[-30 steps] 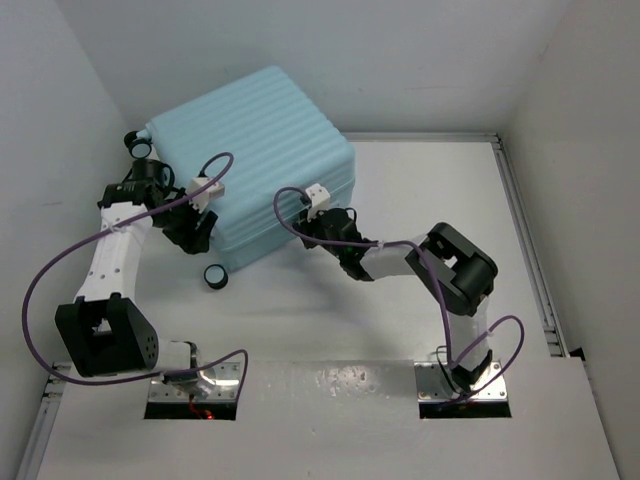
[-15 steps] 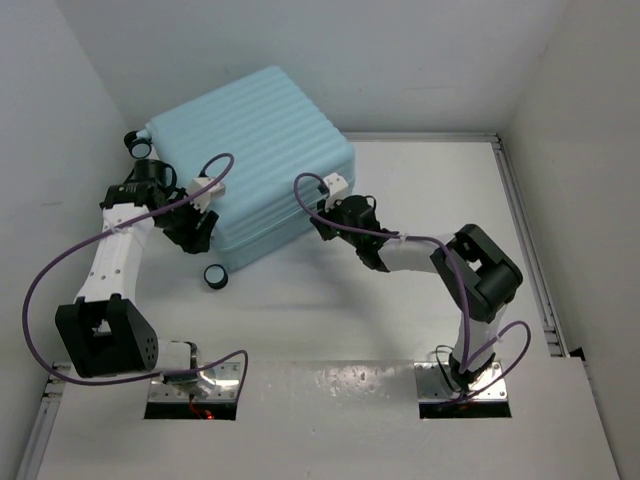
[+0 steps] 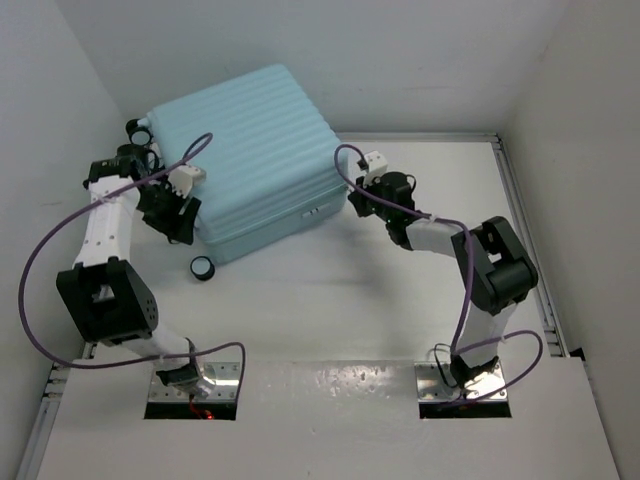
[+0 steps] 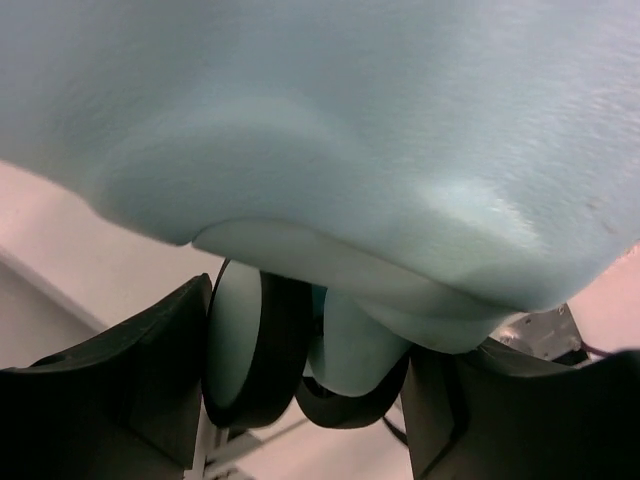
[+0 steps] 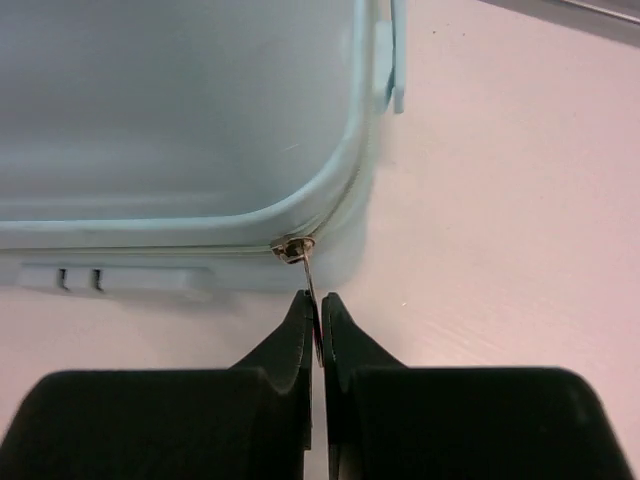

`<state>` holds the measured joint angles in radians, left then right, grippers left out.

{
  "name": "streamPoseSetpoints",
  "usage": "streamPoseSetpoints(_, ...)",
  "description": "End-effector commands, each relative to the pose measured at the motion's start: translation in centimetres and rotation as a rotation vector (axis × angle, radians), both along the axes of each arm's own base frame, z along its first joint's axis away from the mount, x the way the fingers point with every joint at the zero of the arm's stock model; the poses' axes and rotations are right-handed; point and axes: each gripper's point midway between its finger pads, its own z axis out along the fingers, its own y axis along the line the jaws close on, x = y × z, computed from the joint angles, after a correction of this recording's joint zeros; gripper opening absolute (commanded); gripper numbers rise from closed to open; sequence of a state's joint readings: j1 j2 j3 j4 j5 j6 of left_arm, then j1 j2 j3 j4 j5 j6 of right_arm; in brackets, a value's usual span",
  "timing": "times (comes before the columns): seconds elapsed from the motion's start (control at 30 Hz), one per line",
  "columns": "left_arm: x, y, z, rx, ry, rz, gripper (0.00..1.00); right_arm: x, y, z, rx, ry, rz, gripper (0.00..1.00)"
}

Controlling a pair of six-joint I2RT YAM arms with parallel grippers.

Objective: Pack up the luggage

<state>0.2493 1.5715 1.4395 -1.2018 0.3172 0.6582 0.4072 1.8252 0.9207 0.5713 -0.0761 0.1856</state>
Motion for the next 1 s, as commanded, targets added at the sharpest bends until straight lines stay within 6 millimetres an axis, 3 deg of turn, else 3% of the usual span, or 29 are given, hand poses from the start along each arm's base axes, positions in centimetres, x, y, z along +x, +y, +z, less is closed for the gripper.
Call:
streamPoseSetpoints(0.0,6.4,11.8,-2.3,0.368,-0.057,0.282,0.0,4.6,-5.5,3.0,-0.034,-0.099,-0.121,0.0)
streamPoseSetpoints(0.03,7.0,12.6,-2.2,0.376,-0.057,0.317,0.0,5.2,-5.8,3.1,-0.032,-0.103,-0.122,0.0)
streamPoseSetpoints(0.07,8.7,13.4,-0.8,0.389,-0.102,0.34,0.0,6.1,-6.2,2.4,-0.037,-0.095,-0.114,0.0)
streamPoseSetpoints(0.1,9.5,13.6,-2.3,0.379,-0.064,0.343,0.0,7.3,-6.6,3.4,-0.028,-0.121,-0.119,0.0)
streamPoseSetpoints(0.13,10.3,13.9,-2.3,0.374,-0.065,0.356,0.0,8.5,-7.1,2.4,-0.03,-0.111,-0.125,0.0)
streamPoseSetpoints(0.17,11.9,14.6,-0.9,0.39,-0.106,0.367,0.0,8.9,-6.7,2.4,-0.022,-0.112,-0.1,0.0)
streamPoseSetpoints(0.2,13.0,14.4,-1.1,0.386,-0.113,0.365,0.0,9.6,-7.0,2.6,-0.02,-0.122,-0.101,0.0)
streamPoseSetpoints(0.23,13.5,14.9,-2.6,0.397,-0.073,0.365,0.0,11.4,-6.8,5.0,-0.003,-0.179,-0.1,0.0)
streamPoseSetpoints(0.27,14.7,15.3,-1.6,0.421,-0.102,0.383,0.0,12.2,-6.5,2.4,-0.013,-0.143,-0.091,0.0)
streamPoseSetpoints(0.3,15.4,15.0,-1.9,0.42,-0.098,0.372,0.0,14.3,-6.3,5.1,0.002,-0.205,-0.097,0.0)
streamPoseSetpoints(0.37,16.6,15.1,-3.5,0.436,-0.074,0.374,0.0,15.9,-6.4,1.8,-0.008,-0.159,-0.114,0.0)
streamPoseSetpoints(0.4,17.9,15.0,-2.6,0.445,-0.11,0.383,0.0,17.4,-6.5,1.8,0.013,-0.168,-0.133,0.0)
streamPoseSetpoints(0.43,18.0,15.0,-2.8,0.444,-0.099,0.381,0.0,18.8,-6.6,3.7,0.033,-0.207,-0.141,0.0)
streamPoseSetpoints(0.47,18.5,14.5,-3.0,0.443,-0.103,0.369,0.0,20.0,-6.5,3.6,0.048,-0.219,-0.144,0.0)
streamPoseSetpoints(0.5,18.7,14.0,-3.0,0.443,-0.105,0.36,0.0,20.6,-6.1,1.9,0.058,-0.198,-0.144,0.0)
streamPoseSetpoints(0.53,18.8,13.8,-3.6,0.428,-0.097,0.353,0.0,21.1,-6.0,2.1,0.07,-0.209,-0.138,0.0)
streamPoseSetpoints(0.57,19.5,13.5,-3.6,0.401,-0.122,0.359,0.0,22.7,-5.8,5.6,0.103,-0.304,-0.138,0.0)
streamPoseSetpoints(0.6,19.5,13.4,-3.7,0.397,-0.128,0.37,0.0,23.1,-5.2,2.1,0.129,-0.255,-0.136,0.0)
streamPoseSetpoints(0.63,19.7,13.1,-3.7,0.38,-0.142,0.364,0.0,24.7,-4.8,5.7,0.158,-0.341,-0.132,0.0)
streamPoseSetpoints(0.7,20.1,12.4,-4.1,0.328,-0.153,0.38,0.0,25.8,-4.0,1.4,0.194,-0.295,-0.138,0.0)
streamPoseSetpoints(0.73,20.7,11.5,-4.0,0.301,-0.17,0.374,0.0,26.8,-3.6,3.5,0.237,-0.337,-0.145,0.0)
streamPoseSetpoints(0.77,20.8,11.0,-3.6,0.275,-0.185,0.364,0.0,27.8,-3.2,3.0,0.263,-0.351,-0.155,0.0)
streamPoseSetpoints(0.8,21.3,10.6,-3.5,0.242,-0.2,0.377,0.0,28.1,-2.8,0.8,0.267,-0.334,-0.161,0.0)
streamPoseSetpoints(0.87,21.8,10.0,-3.2,0.209,-0.24,0.374,0.0,28.7,-1.7,2.1,0.316,-0.397,-0.182,0.0)
streamPoseSetpoints(0.97,22.1,9.7,-2.5,0.189,-0.263,0.366,0.0,27.9,-0.1,1.6,0.354,-0.402,-0.188,0.0)
